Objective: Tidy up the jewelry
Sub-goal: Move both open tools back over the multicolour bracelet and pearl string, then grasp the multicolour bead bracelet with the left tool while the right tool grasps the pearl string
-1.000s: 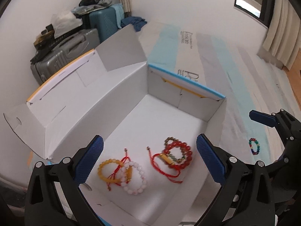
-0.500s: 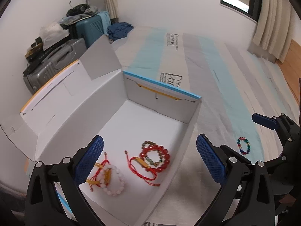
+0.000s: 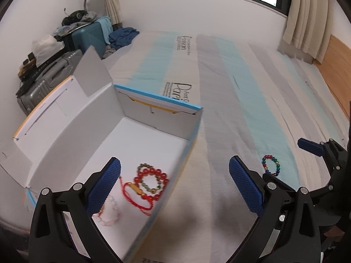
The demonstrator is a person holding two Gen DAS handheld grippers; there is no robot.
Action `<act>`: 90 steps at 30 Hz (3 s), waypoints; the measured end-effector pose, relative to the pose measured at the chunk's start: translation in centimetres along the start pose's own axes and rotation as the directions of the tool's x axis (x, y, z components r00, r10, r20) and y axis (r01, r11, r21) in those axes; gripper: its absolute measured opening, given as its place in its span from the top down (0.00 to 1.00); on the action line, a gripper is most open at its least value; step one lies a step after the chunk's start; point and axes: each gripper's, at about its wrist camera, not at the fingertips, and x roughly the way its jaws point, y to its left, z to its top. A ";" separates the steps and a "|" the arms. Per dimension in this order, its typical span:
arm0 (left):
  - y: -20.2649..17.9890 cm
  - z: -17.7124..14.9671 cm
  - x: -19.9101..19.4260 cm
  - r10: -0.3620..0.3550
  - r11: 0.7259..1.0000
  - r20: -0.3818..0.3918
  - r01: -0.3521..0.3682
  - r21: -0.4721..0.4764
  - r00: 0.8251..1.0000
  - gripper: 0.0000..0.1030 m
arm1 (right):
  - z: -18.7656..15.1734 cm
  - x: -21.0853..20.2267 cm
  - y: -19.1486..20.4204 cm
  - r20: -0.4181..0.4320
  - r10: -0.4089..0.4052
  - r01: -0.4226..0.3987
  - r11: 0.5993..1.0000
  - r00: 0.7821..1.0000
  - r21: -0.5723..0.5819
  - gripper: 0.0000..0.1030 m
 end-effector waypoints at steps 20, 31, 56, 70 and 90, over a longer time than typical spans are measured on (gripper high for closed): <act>-10.2 -0.5 7.3 -0.087 0.991 -0.091 0.095 0.097 0.992 0.06 | -9.1 1.6 -6.6 -0.094 -0.040 0.050 0.994 0.995 0.101 0.07; -15.5 -1.1 11.8 -0.123 0.974 -0.144 0.147 0.173 0.982 0.07 | -13.5 2.6 -7.1 -0.136 -0.053 0.069 0.990 0.989 0.119 0.08; -22.7 -3.8 18.3 -0.213 0.922 -0.188 0.261 0.287 0.959 0.09 | -17.2 4.1 -5.7 -0.191 0.016 0.008 0.992 0.982 0.127 0.11; -22.0 -5.2 19.8 -0.186 0.925 -0.197 0.239 0.297 0.963 0.28 | -17.1 4.0 -3.3 -0.163 0.013 -0.003 0.998 0.987 0.064 0.32; -21.2 -4.8 17.0 -0.157 0.918 -0.191 0.214 0.333 0.969 0.91 | -16.2 2.2 -3.2 -0.182 0.057 -0.033 0.991 0.982 0.129 0.89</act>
